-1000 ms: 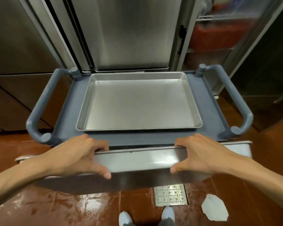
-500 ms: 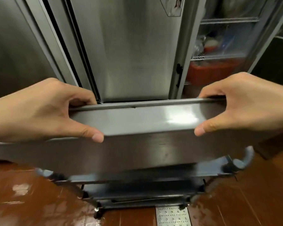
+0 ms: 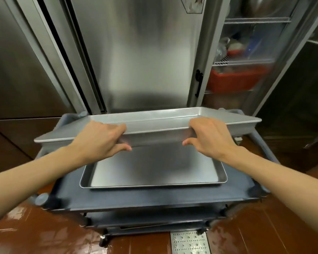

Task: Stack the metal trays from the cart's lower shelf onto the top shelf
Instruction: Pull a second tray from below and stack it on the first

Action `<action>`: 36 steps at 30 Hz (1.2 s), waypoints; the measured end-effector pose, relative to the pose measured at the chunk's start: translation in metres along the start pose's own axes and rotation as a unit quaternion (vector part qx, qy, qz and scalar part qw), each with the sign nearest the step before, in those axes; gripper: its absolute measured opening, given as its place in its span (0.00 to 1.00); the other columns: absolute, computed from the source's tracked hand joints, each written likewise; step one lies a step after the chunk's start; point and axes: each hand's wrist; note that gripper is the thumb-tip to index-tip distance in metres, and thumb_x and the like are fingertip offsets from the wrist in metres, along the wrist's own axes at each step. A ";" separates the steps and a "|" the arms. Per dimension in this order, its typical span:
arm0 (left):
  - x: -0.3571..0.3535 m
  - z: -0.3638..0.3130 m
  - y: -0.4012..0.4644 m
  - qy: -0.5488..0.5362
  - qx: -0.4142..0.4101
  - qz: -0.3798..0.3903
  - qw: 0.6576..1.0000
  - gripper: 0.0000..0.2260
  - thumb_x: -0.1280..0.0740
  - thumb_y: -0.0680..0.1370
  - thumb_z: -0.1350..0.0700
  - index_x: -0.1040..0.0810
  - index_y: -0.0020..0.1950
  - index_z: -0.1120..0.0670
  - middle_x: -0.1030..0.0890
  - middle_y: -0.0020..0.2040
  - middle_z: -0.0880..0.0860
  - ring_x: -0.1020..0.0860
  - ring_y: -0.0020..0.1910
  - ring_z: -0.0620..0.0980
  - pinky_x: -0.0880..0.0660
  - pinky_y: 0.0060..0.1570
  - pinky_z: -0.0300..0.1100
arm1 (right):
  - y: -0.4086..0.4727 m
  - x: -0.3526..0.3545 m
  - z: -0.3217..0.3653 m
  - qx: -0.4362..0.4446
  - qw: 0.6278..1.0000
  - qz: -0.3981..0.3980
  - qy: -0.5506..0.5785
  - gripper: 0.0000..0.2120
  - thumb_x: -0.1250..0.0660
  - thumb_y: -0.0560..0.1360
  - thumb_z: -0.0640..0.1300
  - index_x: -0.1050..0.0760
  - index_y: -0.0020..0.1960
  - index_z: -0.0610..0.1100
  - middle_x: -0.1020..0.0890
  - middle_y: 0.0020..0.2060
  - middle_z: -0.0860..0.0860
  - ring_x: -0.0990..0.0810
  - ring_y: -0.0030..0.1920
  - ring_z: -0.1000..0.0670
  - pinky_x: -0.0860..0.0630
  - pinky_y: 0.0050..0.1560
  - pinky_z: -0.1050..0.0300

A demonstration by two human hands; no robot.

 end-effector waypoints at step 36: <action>-0.221 -0.064 -0.081 -0.127 0.136 0.224 0.957 0.19 0.39 0.77 0.36 0.24 0.49 0.51 0.18 0.46 0.49 0.20 0.44 0.51 0.33 0.37 0.41 | -0.075 -0.217 0.019 -0.054 0.963 0.266 -0.001 0.17 0.37 0.78 0.56 0.22 0.50 0.42 0.16 0.48 0.46 0.20 0.49 0.44 0.30 0.41 0.53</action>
Point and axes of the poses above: each hand's wrist, its own y-axis towards the middle knuckle, its own x-axis out of the back of the hand, z = x × y
